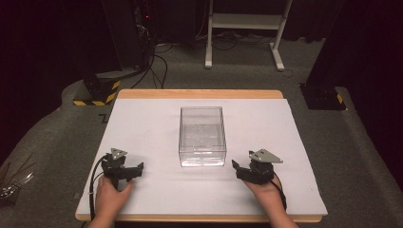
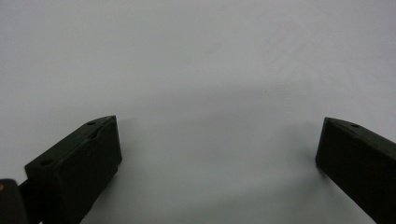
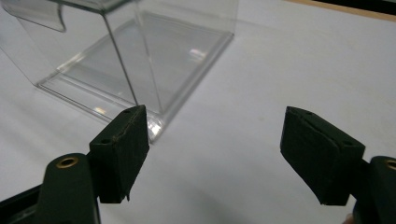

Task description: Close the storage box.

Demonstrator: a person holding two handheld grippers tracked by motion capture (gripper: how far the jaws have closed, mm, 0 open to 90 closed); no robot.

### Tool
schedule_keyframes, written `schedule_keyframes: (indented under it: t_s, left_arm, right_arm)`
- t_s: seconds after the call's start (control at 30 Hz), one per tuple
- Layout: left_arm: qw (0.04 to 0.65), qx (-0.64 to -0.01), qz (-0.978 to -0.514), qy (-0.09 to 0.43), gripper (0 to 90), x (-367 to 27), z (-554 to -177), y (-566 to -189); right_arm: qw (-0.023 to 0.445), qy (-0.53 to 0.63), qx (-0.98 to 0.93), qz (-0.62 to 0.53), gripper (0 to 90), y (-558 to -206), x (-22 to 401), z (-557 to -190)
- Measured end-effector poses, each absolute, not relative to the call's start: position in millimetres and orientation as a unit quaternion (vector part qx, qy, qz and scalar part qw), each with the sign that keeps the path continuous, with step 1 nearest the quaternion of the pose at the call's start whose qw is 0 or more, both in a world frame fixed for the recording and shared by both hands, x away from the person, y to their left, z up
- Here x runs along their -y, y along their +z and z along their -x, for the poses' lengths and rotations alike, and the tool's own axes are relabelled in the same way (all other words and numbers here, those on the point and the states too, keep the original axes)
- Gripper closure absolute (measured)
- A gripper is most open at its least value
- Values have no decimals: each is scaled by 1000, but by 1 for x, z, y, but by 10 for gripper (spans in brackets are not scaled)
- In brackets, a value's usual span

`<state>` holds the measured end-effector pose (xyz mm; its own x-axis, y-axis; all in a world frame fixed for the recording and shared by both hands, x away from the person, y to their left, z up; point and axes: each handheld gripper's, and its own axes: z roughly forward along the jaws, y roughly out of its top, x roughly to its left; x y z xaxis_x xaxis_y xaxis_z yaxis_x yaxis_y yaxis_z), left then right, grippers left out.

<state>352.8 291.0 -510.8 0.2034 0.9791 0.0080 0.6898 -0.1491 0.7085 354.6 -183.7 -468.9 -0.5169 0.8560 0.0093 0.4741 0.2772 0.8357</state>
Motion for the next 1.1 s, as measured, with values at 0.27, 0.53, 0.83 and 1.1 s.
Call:
schedule_keyframes:
  t_s: [0.27, 0.53, 0.83, 1.1]
  left_arm:
    - [295, -582, -717, 245, 4, -291, -353, -511]
    - [295, -582, -717, 245, 4, -291, -353, -511]
    - [295, -582, -717, 245, 5, -291, -353, -511]
    - [295, -582, -717, 245, 5, -291, -353, -511]
  right_arm:
    - [236, 395, -763, -454, 239, -482, 211, -346]
    - [248, 372, -768, -458, 239, -491, 228, -335]
    - [248, 361, -774, -457, 250, -500, 232, -332]
    - [242, 366, -771, -461, 250, -500, 234, -333]
